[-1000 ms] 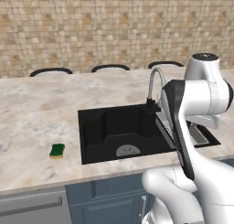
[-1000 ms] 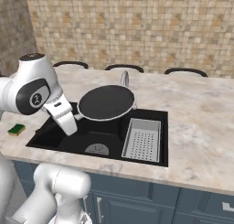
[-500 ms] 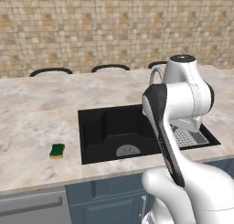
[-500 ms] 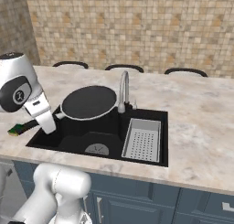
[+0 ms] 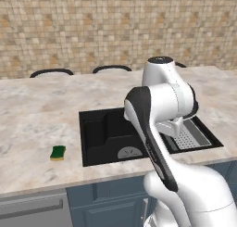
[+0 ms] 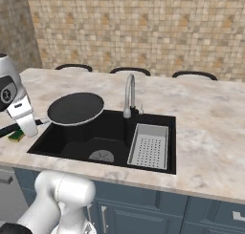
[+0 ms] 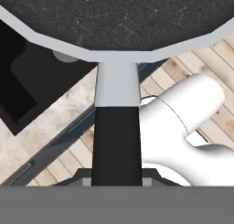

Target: Pick the pan and sponge and place them into the sink. Then turn on the water.

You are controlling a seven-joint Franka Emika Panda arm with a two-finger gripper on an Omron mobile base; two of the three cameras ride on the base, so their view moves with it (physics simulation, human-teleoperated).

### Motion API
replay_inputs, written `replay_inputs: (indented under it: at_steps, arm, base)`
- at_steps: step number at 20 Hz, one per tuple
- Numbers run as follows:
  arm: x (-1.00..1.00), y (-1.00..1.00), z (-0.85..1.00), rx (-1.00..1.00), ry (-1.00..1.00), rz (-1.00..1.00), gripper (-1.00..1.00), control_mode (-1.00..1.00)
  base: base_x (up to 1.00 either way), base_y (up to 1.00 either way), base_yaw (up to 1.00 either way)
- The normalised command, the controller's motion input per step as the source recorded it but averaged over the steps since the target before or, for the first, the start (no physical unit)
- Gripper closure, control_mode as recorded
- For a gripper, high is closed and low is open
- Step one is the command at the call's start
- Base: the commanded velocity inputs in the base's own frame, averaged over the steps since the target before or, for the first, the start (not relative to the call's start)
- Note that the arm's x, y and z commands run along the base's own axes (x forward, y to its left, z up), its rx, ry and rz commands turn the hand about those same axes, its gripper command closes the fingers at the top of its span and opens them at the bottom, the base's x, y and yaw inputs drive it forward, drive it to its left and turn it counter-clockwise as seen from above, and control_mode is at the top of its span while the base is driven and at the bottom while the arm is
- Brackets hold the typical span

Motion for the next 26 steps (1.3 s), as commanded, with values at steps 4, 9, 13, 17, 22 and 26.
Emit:
replay_inputs:
  at_steps: [4, 9, 13, 17, 22, 26]
  arm:
    - [0.06, 0.43, -0.04, 0.03, 0.09, -0.02, 1.0, -1.0]
    - [0.17, 0.22, -0.05, 0.03, 0.14, -0.01, 1.0, -1.0]
    - [0.18, 0.22, -0.03, 0.02, 0.18, 0.0, 1.0, -1.0]
    - [0.12, 0.21, -0.18, 0.02, 0.09, -0.01, 1.0, -1.0]
    - [0.06, 0.14, -0.19, 0.05, 0.02, 0.0, 1.0, -1.0]
    - [0.08, -0.03, -0.2, 0.05, 0.08, -0.01, 1.0, -1.0]
  base:
    - [0.0, 0.0, 0.0]
    - [0.0, 0.0, 0.0]
    - [0.0, 0.0, 0.0]
    - [0.0, 0.0, 0.0]
    - [0.0, 0.0, 0.0]
    - [0.0, 0.0, 0.0]
